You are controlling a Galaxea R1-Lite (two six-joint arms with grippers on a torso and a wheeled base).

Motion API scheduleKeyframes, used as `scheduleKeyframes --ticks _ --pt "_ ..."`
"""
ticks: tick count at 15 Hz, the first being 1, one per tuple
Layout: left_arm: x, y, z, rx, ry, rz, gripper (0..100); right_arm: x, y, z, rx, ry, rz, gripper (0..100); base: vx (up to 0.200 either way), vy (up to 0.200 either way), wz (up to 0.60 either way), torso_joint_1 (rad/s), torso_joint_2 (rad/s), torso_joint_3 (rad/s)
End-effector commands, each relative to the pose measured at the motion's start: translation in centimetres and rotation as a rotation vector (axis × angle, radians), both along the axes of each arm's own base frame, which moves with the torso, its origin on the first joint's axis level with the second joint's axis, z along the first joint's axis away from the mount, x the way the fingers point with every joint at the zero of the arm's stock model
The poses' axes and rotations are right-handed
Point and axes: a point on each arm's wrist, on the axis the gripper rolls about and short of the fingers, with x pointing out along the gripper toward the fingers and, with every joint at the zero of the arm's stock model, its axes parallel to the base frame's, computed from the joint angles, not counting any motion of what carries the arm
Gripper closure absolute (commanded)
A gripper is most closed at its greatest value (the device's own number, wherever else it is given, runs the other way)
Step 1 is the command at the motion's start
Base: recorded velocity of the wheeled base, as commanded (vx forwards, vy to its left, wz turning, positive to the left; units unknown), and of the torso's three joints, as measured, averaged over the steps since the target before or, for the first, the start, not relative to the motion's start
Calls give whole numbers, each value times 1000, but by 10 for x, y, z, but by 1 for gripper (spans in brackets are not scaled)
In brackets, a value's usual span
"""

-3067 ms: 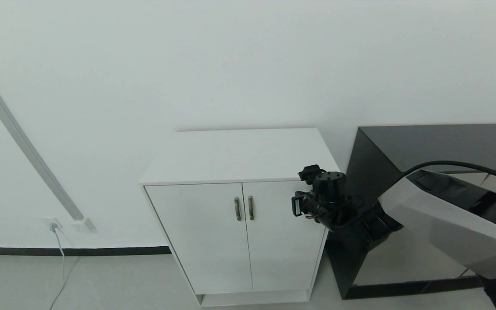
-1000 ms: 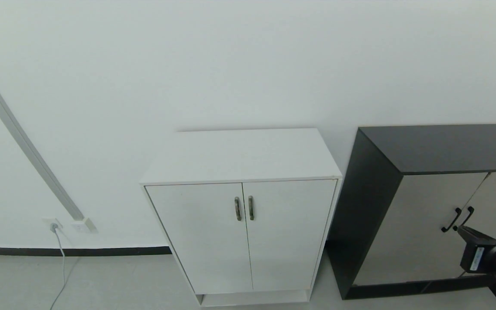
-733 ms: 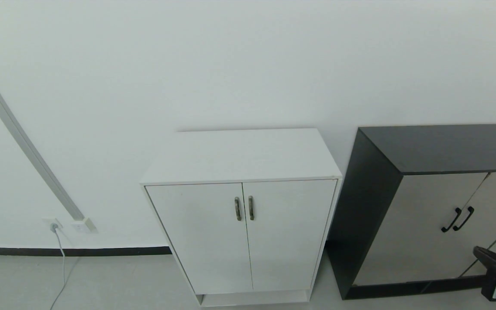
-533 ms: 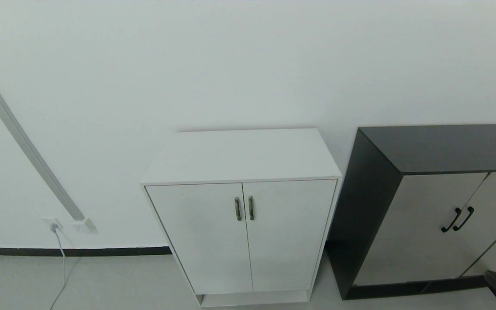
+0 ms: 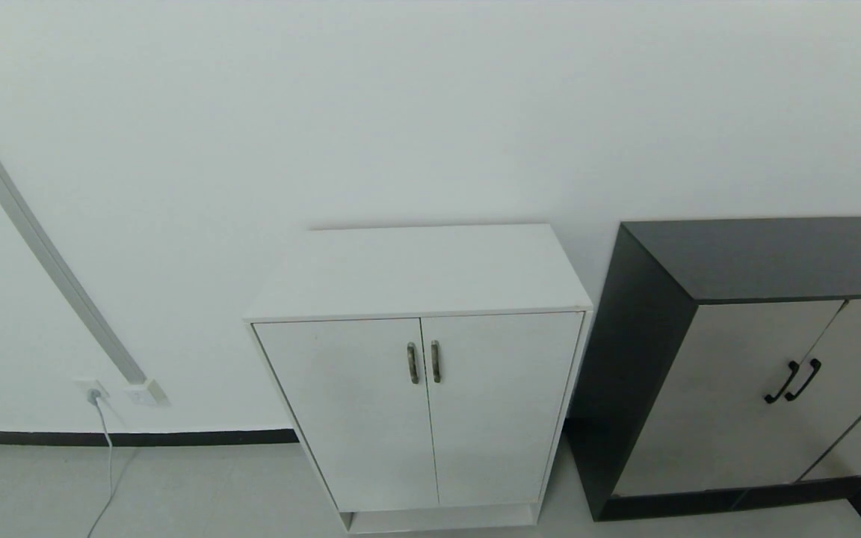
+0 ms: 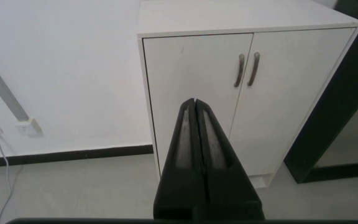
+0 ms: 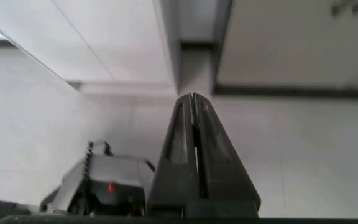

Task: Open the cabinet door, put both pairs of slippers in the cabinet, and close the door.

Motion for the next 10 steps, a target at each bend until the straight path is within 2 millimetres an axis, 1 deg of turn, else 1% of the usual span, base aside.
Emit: scheduleKeyframes --ticks 1,2,5,6,10 --pt "0 0 0 -1 1 0 100 -11 -2 -3 -2 -60 38 100 0 0 0 0 0 0" --pt "0 0 0 -1 1 1 100 -12 -2 -3 -12 -67 58 100 0 0 0 0 0 0" --pt "0 0 0 -1 1 0 100 -16 -2 -3 -8 -111 36 100 0 0 0 0 0 0" --pt "0 0 0 -1 1 1 100 -20 -3 -3 -4 -167 -11 100 0 0 0 0 0 0" --pt "0 0 0 -1 1 1 100 -31 -4 -3 2 -309 -97 100 0 0 0 0 0 0"
